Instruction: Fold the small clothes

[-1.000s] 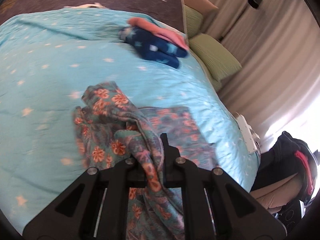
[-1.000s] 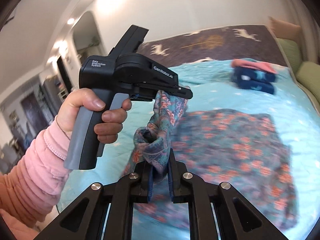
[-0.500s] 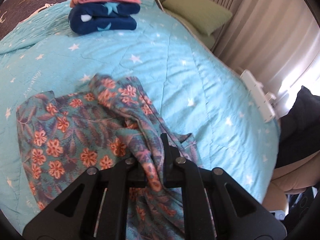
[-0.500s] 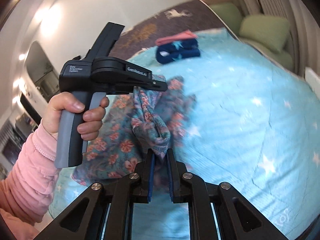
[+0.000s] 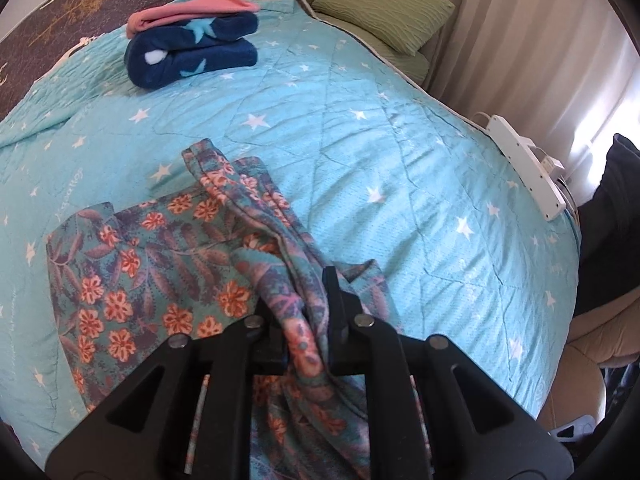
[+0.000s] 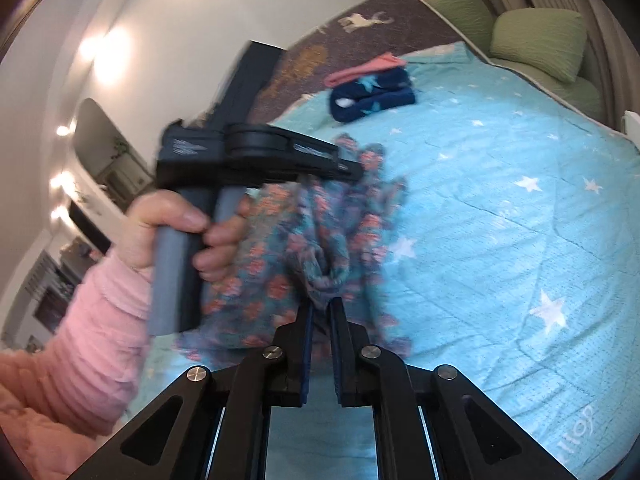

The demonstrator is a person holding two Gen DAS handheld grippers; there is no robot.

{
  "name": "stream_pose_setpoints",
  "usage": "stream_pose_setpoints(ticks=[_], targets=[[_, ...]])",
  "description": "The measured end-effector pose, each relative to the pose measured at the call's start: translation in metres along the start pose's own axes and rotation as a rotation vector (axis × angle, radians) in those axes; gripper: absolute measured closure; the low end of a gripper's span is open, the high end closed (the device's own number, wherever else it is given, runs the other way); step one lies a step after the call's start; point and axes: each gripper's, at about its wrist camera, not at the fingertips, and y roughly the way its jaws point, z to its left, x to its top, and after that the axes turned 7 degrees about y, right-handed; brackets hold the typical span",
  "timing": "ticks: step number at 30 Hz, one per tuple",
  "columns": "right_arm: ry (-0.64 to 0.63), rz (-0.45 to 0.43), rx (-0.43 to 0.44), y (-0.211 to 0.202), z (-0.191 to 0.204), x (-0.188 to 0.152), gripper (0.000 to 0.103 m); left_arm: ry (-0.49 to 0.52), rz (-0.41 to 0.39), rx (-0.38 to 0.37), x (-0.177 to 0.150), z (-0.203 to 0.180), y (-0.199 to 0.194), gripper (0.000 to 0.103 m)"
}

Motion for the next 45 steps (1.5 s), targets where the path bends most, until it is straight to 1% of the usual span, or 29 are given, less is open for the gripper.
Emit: stream_pose_setpoints(ticks=[1, 3, 4, 5, 6, 8, 11, 13, 15, 17, 19, 20, 22, 25, 27, 28, 31, 33, 34, 35, 36, 37, 40, 42, 45], targets=[[-0.005, -0.003, 0.025, -0.002, 0.003, 0.0, 0.096, 0.011, 0.0, -0.005, 0.0, -0.003, -0.001, 0.088], [-0.021, -0.005, 0.08, -0.007, 0.009, 0.001, 0.097, 0.054, -0.005, -0.011, -0.001, -0.013, -0.002, 0.08], [-0.029, -0.003, 0.096, -0.009, 0.011, 0.002, 0.097, 0.074, -0.008, -0.009, -0.001, -0.018, -0.003, 0.078], [-0.037, -0.001, 0.104, -0.01, 0.013, 0.001, 0.097, 0.086, -0.011, -0.005, -0.002, -0.021, -0.003, 0.073], [-0.044, 0.003, 0.096, -0.011, 0.013, 0.0, 0.097, 0.1, -0.013, 0.0, -0.002, -0.025, -0.003, 0.068], [-0.026, 0.014, 0.057, -0.011, 0.007, -0.002, 0.097, 0.12, -0.015, 0.0, -0.002, -0.03, -0.005, 0.064], [0.06, 0.042, 0.0, -0.006, -0.016, -0.005, 0.097, 0.108, -0.037, 0.003, -0.003, -0.026, -0.018, 0.063], [0.113, 0.07, -0.013, -0.003, -0.03, -0.009, 0.095, 0.088, -0.072, -0.004, -0.006, -0.018, -0.035, 0.059], [0.131, 0.082, -0.026, -0.004, -0.036, -0.013, 0.093, 0.072, -0.109, 0.002, -0.013, -0.012, -0.052, 0.05], [0.121, 0.082, -0.046, -0.007, -0.038, -0.014, 0.093, 0.058, -0.149, 0.024, -0.027, -0.004, -0.073, 0.048], [0.113, 0.07, -0.069, -0.011, -0.04, -0.011, 0.091, 0.045, -0.157, 0.045, -0.044, 0.003, -0.087, 0.048], [0.11, 0.059, -0.079, -0.015, -0.041, -0.008, 0.091, 0.037, -0.156, 0.052, -0.051, 0.006, -0.091, 0.048], [0.102, 0.028, -0.092, -0.023, -0.043, -0.001, 0.091, 0.01, -0.143, 0.076, -0.076, 0.015, -0.101, 0.048], [0.07, -0.016, -0.091, -0.034, -0.037, 0.011, 0.091, -0.032, -0.128, 0.109, -0.107, 0.026, -0.111, 0.048], [0.038, -0.029, -0.067, -0.034, -0.028, 0.019, 0.091, -0.058, -0.107, 0.119, -0.126, 0.03, -0.115, 0.048], [0.016, -0.03, -0.041, -0.033, -0.022, 0.021, 0.091, -0.067, -0.094, 0.124, -0.136, 0.031, -0.116, 0.048], [-0.03, 0.001, 0.041, -0.021, -0.002, 0.026, 0.091, -0.08, -0.06, 0.134, -0.159, 0.031, -0.118, 0.048], [-0.061, 0.03, 0.047, -0.011, 0.008, 0.024, 0.091, -0.089, -0.056, 0.128, -0.17, 0.032, -0.122, 0.048], [-0.081, 0.047, 0.027, -0.004, 0.012, 0.022, 0.09, -0.094, -0.059, 0.116, -0.176, 0.031, -0.126, 0.048], [-0.088, 0.059, 0.007, 0.002, 0.013, 0.019, 0.09, -0.091, -0.06, 0.104, -0.182, 0.03, -0.128, 0.044], [-0.089, 0.068, -0.005, 0.006, 0.013, 0.017, 0.09, -0.08, -0.063, 0.092, -0.188, 0.027, -0.131, 0.039], [-0.084, 0.078, -0.019, 0.008, 0.01, 0.015, 0.09, -0.064, -0.069, 0.089, -0.193, 0.024, -0.133, 0.037], [-0.051, 0.09, -0.05, 0.009, 0.0, 0.009, 0.09, -0.007, -0.064, 0.088, -0.203, 0.01, -0.128, 0.036], [-0.027, 0.091, -0.054, 0.007, -0.005, 0.007, 0.09, 0.004, -0.047, 0.118, -0.205, 0.006, -0.118, 0.036], [-0.025, 0.091, -0.067, 0.007, -0.005, 0.007, 0.09, -0.02, -0.029, 0.195, -0.204, 0.01, -0.1, 0.036]])
